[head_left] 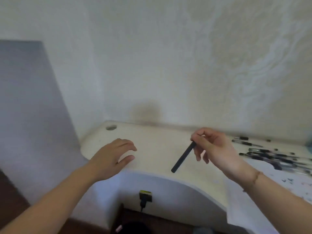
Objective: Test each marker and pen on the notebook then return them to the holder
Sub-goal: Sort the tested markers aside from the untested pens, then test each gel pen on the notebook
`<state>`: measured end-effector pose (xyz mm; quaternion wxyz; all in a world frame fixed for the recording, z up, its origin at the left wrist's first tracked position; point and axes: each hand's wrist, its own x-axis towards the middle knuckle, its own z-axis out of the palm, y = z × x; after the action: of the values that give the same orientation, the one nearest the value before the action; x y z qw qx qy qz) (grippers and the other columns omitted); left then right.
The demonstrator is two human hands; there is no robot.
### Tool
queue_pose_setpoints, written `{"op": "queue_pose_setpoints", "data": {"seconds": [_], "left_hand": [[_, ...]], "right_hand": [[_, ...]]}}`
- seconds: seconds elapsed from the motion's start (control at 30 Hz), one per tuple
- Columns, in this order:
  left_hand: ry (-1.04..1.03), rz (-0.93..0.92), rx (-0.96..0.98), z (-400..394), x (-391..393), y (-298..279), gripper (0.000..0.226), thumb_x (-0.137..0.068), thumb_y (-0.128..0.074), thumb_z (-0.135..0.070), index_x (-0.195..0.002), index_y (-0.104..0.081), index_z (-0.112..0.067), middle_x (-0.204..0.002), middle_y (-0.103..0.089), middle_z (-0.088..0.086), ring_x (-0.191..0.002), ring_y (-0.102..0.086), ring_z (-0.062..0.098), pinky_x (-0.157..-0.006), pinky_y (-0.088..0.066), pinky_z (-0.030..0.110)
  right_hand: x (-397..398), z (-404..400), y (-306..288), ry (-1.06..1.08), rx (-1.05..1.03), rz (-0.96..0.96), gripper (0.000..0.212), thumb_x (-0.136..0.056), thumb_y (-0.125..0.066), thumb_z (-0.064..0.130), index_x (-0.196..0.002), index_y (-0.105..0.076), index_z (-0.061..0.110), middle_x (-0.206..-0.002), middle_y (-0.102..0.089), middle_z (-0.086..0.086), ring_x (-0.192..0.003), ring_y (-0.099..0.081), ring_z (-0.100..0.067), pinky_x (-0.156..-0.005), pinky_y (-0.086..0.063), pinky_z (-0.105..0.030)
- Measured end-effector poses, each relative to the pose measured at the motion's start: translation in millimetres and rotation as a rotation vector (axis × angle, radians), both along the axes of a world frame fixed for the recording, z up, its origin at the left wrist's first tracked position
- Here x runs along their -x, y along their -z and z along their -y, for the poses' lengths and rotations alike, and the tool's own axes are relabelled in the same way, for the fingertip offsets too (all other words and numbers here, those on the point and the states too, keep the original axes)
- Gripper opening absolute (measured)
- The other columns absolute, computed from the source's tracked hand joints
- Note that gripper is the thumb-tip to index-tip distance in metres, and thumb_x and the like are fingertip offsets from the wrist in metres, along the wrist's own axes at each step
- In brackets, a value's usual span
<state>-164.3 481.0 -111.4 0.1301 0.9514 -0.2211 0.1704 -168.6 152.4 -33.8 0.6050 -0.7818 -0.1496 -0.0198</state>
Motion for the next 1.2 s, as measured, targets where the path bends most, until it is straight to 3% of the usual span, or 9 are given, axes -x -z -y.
{"op": "queue_pose_setpoints", "data": {"seconds": [0.07, 0.17, 0.33, 0.6, 0.8, 0.87, 0.93, 1.07, 1.2], "left_hand": [[-0.064, -0.004, 0.029, -31.7, 26.3, 3.0, 0.038, -0.096, -0.037, -0.054, -0.118, -0.059, -0.032, -0.124, -0.055, -0.019, -0.118, -0.048, 0.001, -0.095, -0.046, 0.026], [-0.141, -0.018, 0.068, -62.4, 60.0, 7.2, 0.041, -0.094, -0.038, -0.055, -0.118, -0.06, -0.03, -0.126, -0.056, -0.02, -0.119, -0.048, -0.001, -0.096, -0.046, 0.026], [-0.19, -0.041, 0.061, -86.9, 91.0, 9.7, 0.047, -0.094, -0.031, -0.061, -0.122, -0.058, -0.033, -0.129, -0.055, -0.018, -0.119, -0.048, 0.0, -0.098, -0.041, 0.02], [-0.136, -0.043, 0.074, -69.9, 84.0, 5.9, 0.04, -0.095, -0.035, -0.057, -0.122, -0.055, -0.035, -0.13, -0.053, -0.02, -0.119, -0.05, 0.001, -0.098, -0.047, 0.027], [0.015, -0.001, 0.112, -5.1, 44.1, -6.0, 0.033, -0.096, -0.039, -0.053, -0.118, -0.057, -0.036, -0.125, -0.054, -0.024, -0.117, -0.047, -0.002, -0.084, -0.042, 0.014], [0.076, 0.002, 0.126, 30.4, 24.8, -10.5, 0.033, -0.096, -0.039, -0.053, -0.117, -0.057, -0.036, -0.123, -0.053, -0.025, -0.115, -0.046, -0.003, -0.078, -0.036, 0.006], [0.157, -0.016, 0.147, 73.8, 3.7, -14.2, 0.03, -0.096, -0.04, -0.051, -0.116, -0.058, -0.037, -0.122, -0.053, -0.026, -0.115, -0.046, -0.005, -0.081, -0.037, 0.008], [0.315, -0.04, 0.169, 174.7, -37.8, -17.3, 0.029, -0.096, -0.042, -0.051, -0.115, -0.059, -0.036, -0.118, -0.054, -0.026, -0.114, -0.048, -0.004, -0.092, -0.043, 0.023], [0.378, -0.084, 0.236, 277.4, -73.6, -14.7, 0.019, -0.094, -0.056, -0.04, -0.11, -0.062, -0.032, -0.113, -0.058, -0.022, -0.102, -0.052, -0.001, -0.083, -0.044, 0.024]], "right_hand": [[4.0, -43.9, 13.0, -0.077, 0.109, -0.009, 0.019, -0.092, -0.061, 0.017, -0.077, -0.063, 0.007, -0.055, -0.061, -0.009, -0.049, -0.054, -0.024, -0.045, -0.039, -0.023], [14.2, -94.8, 40.0, -0.165, 0.339, 0.001, 0.016, -0.09, -0.063, 0.027, -0.077, -0.065, 0.018, -0.06, -0.067, -0.002, -0.049, -0.061, -0.021, -0.058, -0.054, -0.035], [26.8, -136.8, 76.0, -0.201, 0.913, 0.146, 0.025, -0.089, -0.054, 0.046, -0.109, -0.061, 0.033, -0.093, -0.07, 0.014, -0.089, -0.064, -0.011, -0.078, -0.051, -0.029], [31.7, -126.2, 42.1, -0.068, 0.876, 0.24, 0.024, -0.087, -0.054, 0.048, -0.108, -0.06, 0.038, -0.084, -0.069, 0.015, -0.085, -0.063, -0.01, -0.07, -0.049, -0.028], [12.4, -40.8, 3.0, 0.14, 0.586, 0.172, 0.009, -0.083, -0.061, 0.043, -0.087, -0.064, 0.036, -0.069, -0.071, 0.011, -0.057, -0.064, -0.008, -0.062, -0.056, -0.033], [8.5, 3.5, -3.5, 0.22, 0.554, 0.166, 0.005, -0.084, -0.063, 0.039, -0.084, -0.064, 0.034, -0.066, -0.071, 0.01, -0.05, -0.062, -0.007, -0.06, -0.056, -0.033], [6.1, 54.0, -4.5, 0.322, 0.561, 0.154, 0.004, -0.085, -0.064, 0.035, -0.082, -0.065, 0.032, -0.063, -0.071, 0.009, -0.045, -0.059, -0.006, -0.058, -0.056, -0.032], [4.9, 166.4, 11.9, 0.566, 0.722, 0.047, 0.003, -0.085, -0.064, 0.036, -0.083, -0.064, 0.033, -0.075, -0.071, 0.01, -0.057, -0.063, -0.011, -0.061, -0.055, -0.032], [10.1, 259.3, 38.4, 0.731, 0.956, -0.073, 0.014, -0.089, -0.06, 0.032, -0.102, -0.066, 0.034, -0.105, -0.07, 0.008, -0.08, -0.058, -0.013, -0.071, -0.046, -0.028]]}}
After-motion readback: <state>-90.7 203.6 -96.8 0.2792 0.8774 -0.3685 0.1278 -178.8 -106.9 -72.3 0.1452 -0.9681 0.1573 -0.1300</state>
